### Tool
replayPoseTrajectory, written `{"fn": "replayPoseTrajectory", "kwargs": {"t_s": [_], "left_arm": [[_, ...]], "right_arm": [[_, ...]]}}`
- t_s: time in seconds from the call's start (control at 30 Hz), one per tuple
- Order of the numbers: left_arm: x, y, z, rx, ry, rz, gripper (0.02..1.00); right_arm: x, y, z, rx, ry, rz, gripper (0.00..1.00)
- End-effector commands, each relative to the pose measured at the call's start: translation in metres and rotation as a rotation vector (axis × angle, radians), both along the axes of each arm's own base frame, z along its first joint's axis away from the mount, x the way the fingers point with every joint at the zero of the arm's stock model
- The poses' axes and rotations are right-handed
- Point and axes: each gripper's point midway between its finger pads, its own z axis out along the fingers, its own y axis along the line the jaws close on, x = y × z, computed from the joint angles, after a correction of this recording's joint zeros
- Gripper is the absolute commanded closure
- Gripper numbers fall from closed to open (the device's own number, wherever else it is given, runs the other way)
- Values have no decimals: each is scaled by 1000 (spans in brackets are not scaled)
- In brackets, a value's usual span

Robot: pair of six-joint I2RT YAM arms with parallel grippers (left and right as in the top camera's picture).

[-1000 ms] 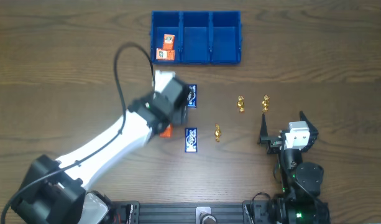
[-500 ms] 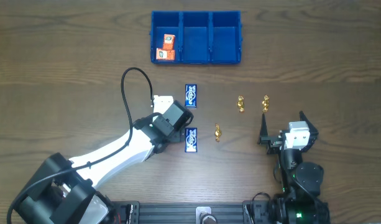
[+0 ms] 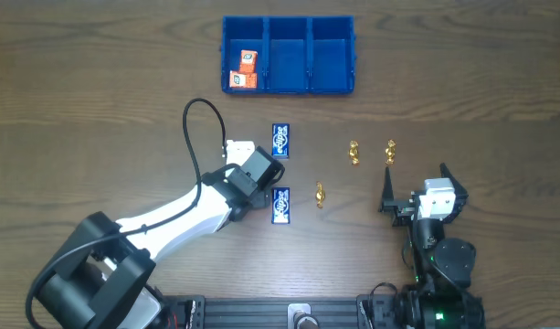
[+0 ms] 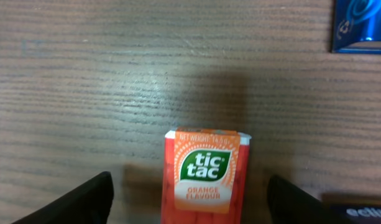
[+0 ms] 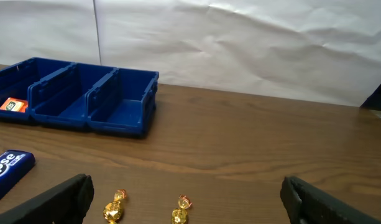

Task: Sort Candies Into Trays

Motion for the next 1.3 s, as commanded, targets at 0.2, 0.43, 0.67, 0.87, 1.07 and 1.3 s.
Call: {"fn": "replayPoseTrajectory", "kwargs": {"t_s": [0.2, 0.43, 0.67, 0.87, 1.07, 1.3], "left_arm": [[0, 1, -11, 0, 16, 21, 544], [3, -1, -9, -10, 5, 21, 724], [39, -5, 48, -41, -137, 57, 733], [118, 0, 168, -46, -358, 52, 728], [201, 8, 233, -51, -492, 58, 717], [268, -2, 195, -81, -451, 52, 711]], "right_arm": [[0, 1, -2, -10, 0, 5, 3], [0, 1, -2, -10, 0, 5, 3], [0, 1, -2, -10, 0, 5, 3], [0, 1, -2, -10, 0, 5, 3], [0, 1, -2, -10, 0, 5, 3], [0, 1, -2, -10, 0, 5, 3]]}}
